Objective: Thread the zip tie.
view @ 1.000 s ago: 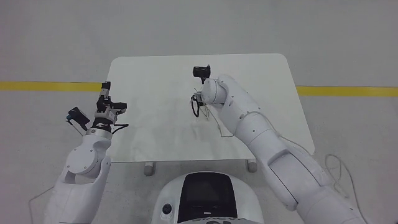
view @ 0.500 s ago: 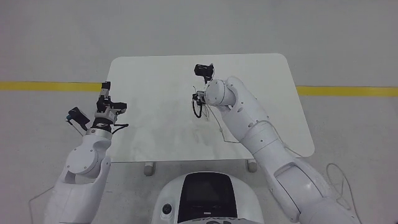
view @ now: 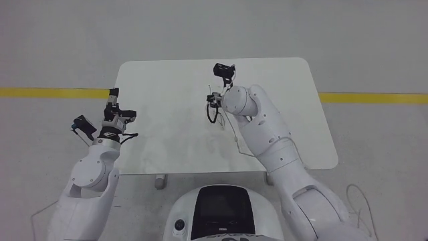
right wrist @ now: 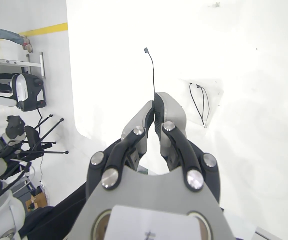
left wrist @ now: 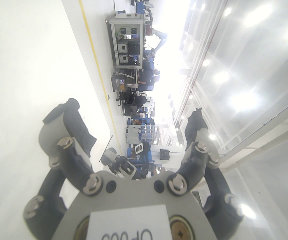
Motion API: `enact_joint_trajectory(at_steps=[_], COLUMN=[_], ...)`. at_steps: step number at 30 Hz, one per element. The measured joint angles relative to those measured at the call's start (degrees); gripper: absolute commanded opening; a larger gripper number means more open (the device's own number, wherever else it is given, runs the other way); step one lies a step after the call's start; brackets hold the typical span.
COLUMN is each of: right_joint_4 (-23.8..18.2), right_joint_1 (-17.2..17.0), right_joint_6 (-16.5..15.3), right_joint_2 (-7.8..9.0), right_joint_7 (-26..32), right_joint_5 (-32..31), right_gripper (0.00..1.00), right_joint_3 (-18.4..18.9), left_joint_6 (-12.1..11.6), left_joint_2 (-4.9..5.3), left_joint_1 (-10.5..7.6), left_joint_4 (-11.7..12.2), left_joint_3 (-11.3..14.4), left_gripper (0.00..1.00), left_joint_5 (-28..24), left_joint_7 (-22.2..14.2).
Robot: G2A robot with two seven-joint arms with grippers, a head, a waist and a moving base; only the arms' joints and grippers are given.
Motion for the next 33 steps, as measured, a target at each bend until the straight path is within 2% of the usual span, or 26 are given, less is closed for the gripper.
enact_joint_trajectory(at_steps=[8,12,26,33], right_joint_4=[-0.04,-0.06,3.14,3.14], right_joint_1=[-0.06,-0.83,0.37,0.39], right_joint_6=[-0.02,-0.01,0.0,0.0], right_joint_2=[0.02,-0.07,-3.76,-3.8], right_joint_7=[-0.08,-2.44,-7.98,-8.01], right_joint_5=[0.19,1.61,10.5,10.54], right_gripper=[0.0,0.0,0.0,0.0], right_joint_3=[-0.02,0.66,6.51,6.49], left_joint_6=[0.0,0.0,0.0,0.0], left_joint_2=[0.0,0.0,0.0,0.0], left_joint_1=[0.0,0.0,0.0,0.0], left_joint_4=[0.0,0.0,0.0,0.0], left_joint_3=[0.0,0.0,0.0,0.0], left_gripper=[1.0,1.0,1.0,1.0], left_joint_5=[0.0,0.0,0.0,0.0], left_joint_7=[0.0,0.0,0.0,0.0])
